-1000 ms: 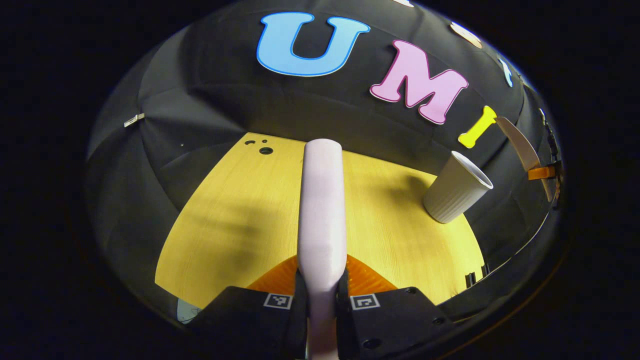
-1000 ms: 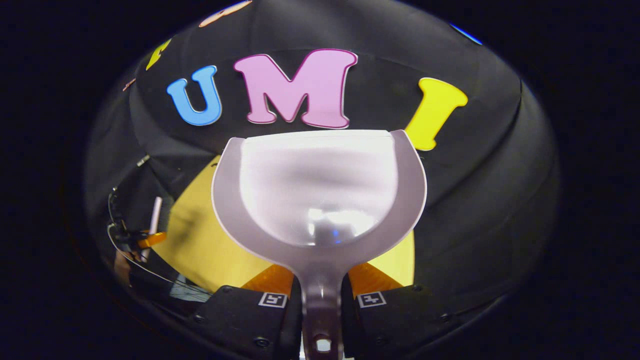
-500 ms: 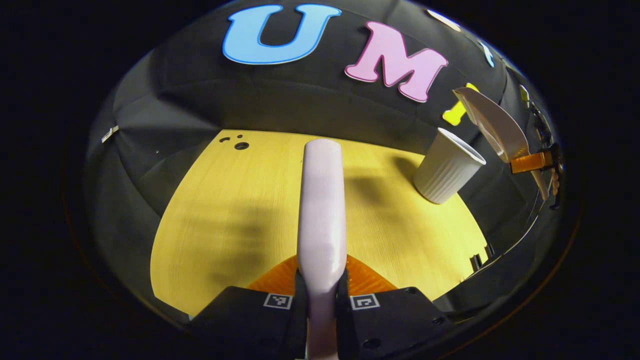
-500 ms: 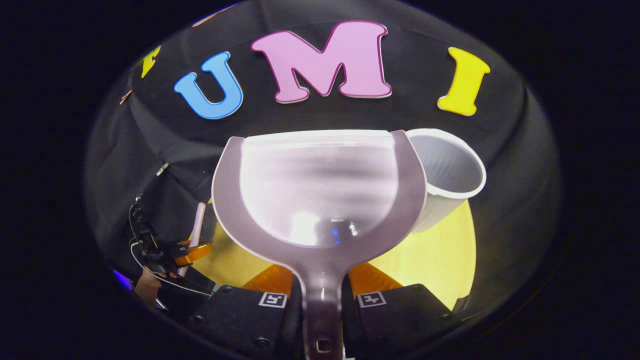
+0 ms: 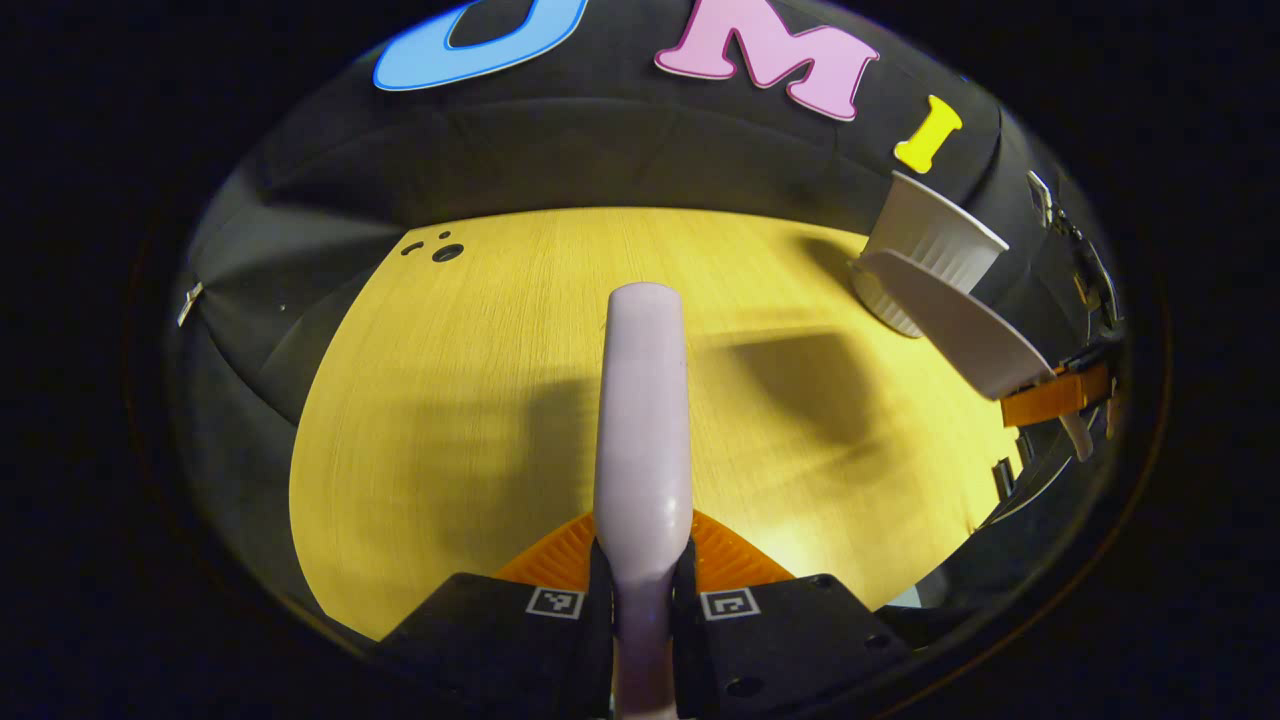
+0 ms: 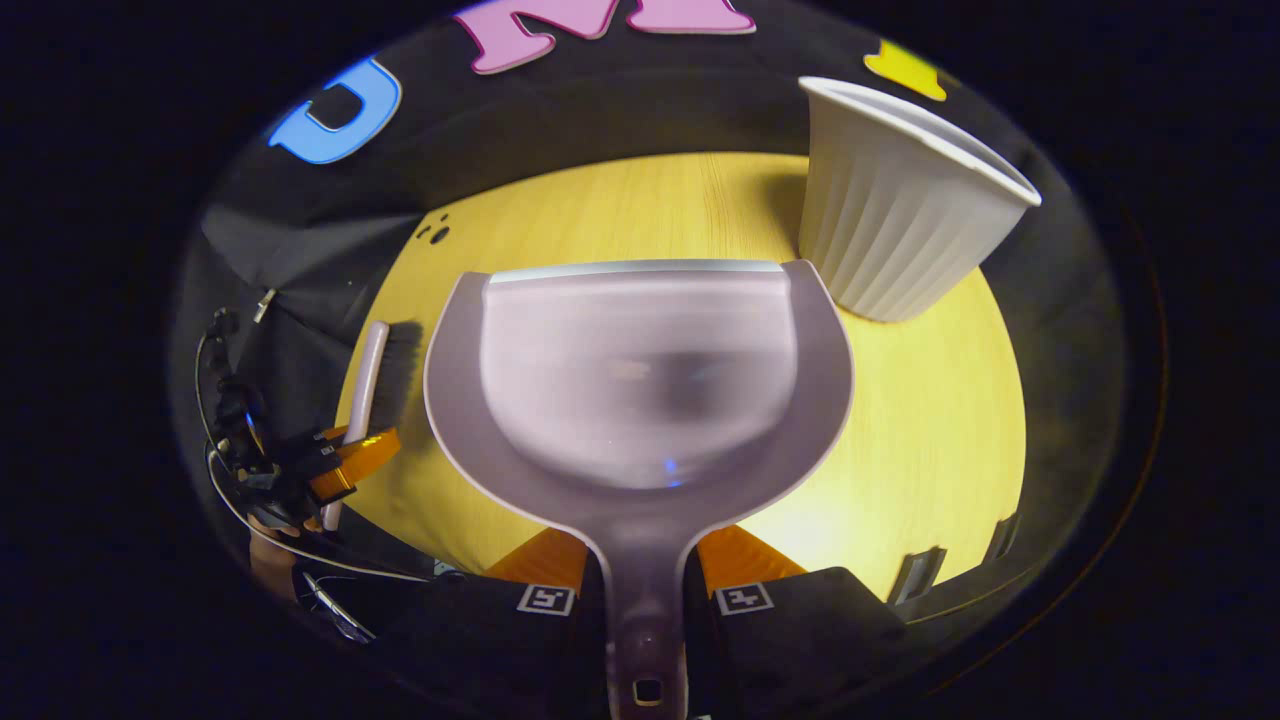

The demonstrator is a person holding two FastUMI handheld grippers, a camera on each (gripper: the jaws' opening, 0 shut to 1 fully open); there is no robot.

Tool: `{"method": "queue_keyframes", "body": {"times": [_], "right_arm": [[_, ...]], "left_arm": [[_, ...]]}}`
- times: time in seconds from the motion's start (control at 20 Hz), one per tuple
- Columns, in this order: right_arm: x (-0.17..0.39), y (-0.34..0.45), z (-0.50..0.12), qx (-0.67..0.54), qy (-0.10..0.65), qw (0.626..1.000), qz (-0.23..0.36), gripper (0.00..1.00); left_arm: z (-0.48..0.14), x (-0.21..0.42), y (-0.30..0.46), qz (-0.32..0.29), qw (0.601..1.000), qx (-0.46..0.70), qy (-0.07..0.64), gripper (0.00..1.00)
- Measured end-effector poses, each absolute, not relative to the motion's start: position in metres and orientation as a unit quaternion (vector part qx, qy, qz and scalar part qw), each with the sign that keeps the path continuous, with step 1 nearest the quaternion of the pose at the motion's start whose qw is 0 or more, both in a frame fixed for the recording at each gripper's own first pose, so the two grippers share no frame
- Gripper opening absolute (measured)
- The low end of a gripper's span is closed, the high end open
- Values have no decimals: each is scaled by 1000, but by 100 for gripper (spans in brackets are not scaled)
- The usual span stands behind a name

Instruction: Pick up the small broom and dustpan from the desktop, sweep the trash into the dustpan with the broom, and then empty the trash into the garbage bin.

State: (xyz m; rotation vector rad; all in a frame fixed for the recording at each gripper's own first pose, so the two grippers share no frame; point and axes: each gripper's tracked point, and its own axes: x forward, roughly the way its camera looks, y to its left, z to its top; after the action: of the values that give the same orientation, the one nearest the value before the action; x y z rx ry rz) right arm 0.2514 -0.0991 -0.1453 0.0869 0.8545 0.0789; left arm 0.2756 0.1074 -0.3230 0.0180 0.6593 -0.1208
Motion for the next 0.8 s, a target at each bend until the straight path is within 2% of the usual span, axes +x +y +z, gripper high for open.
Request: {"method": "queue_keyframes", "body": {"times": [0.05,0.15,0.25,0.3,0.6,0.65,0.7,0.8], "right_arm": [[252,-100,-155,37,421,906,36,36],[255,-97,-165,19,427,904,32,40],[260,-92,-174,13,430,902,27,32],[263,-89,-178,15,432,901,26,36],[262,-88,-215,22,466,885,8,36],[262,-90,-219,19,466,885,4,33],[262,-91,-220,9,465,885,1,40],[261,-96,-227,-8,469,883,2,37]], "left_arm": [[-328,277,107,-53,943,8,329,28],[-341,286,109,-35,939,1,343,28],[-355,288,112,-28,933,1,359,29],[-361,290,114,-22,930,6,366,29],[-370,291,116,2,915,30,403,29],[-368,294,114,5,913,31,407,29],[-369,295,114,8,910,32,412,30],[-378,297,113,10,907,31,420,31]]}}
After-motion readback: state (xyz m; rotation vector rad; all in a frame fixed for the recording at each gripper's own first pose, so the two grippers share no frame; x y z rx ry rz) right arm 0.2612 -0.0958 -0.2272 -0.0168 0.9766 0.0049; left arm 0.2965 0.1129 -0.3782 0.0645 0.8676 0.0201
